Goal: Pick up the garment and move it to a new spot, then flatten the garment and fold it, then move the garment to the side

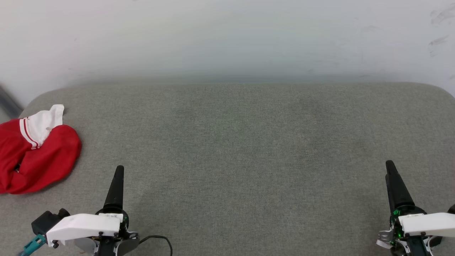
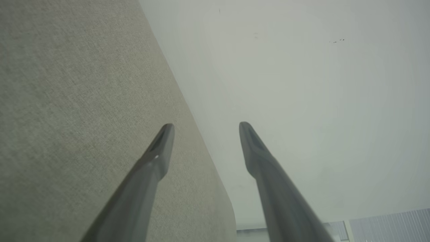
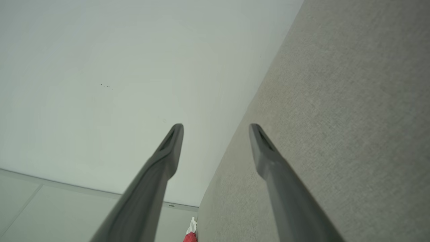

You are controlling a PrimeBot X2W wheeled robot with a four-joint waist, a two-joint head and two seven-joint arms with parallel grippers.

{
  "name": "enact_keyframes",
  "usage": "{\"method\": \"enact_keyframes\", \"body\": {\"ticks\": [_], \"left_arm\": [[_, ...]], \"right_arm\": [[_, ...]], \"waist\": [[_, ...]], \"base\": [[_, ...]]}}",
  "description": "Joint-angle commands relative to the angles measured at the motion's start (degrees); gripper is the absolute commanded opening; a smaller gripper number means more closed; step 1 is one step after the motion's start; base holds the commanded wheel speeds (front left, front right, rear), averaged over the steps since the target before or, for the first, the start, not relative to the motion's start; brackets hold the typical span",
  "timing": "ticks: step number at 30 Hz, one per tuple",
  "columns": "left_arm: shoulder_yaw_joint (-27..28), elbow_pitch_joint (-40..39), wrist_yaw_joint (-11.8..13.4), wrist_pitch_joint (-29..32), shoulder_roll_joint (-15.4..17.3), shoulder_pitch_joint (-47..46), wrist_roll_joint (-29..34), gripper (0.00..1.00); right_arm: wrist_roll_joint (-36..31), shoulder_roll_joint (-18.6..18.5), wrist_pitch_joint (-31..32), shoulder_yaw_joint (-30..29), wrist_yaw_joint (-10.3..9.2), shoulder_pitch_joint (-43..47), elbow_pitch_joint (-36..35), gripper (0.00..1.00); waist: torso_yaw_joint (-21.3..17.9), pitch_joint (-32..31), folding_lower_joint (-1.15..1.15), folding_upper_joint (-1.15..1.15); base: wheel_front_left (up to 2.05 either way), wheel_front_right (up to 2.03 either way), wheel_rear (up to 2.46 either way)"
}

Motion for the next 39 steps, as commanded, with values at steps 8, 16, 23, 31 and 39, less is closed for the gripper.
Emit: {"method": "enact_keyframes", "body": {"ticks": [8, 16, 23, 31, 39], "left_arm": [[-2.08, -3.84, 3.58, -2.32, 0.19, -0.16, 12.95, 1.00], [-3.94, -4.56, 6.19, -4.05, 0.33, 0.50, 23.35, 1.00], [-6.07, -5.21, 8.02, -5.25, 1.21, 0.89, 29.74, 1.00], [-8.50, -5.50, 10.48, -6.76, 2.42, 1.33, 35.70, 1.00], [-10.67, -5.95, 11.97, -8.16, 3.41, 1.63, 40.89, 1.00]], "right_arm": [[-12.61, -0.01, -2.31, 0.98, 0.00, 0.29, -4.97, 1.00], [-23.29, -0.01, -4.06, 2.28, 0.00, 1.28, -7.28, 1.00], [-29.93, -0.01, -5.24, 2.59, 0.00, 2.13, -7.57, 1.00], [-36.83, 0.00, -6.75, 2.71, 0.00, 2.95, -7.78, 1.00], [-42.39, 0.01, -8.09, 3.00, 0.00, 3.84, -8.10, 1.00]], "waist": [[0.06, 0.11, 0.00, 0.00], [0.13, 0.15, 0.00, 0.00], [0.22, 0.19, 0.00, 0.00], [0.13, 0.16, 0.00, 0.00], [0.06, 0.19, 0.00, 0.00]], "base": [[0.00, 0.00, 0.00], [0.00, 0.00, 0.00], [0.00, 0.00, 0.00], [0.00, 0.00, 0.00], [0.00, 0.00, 0.00]]}}
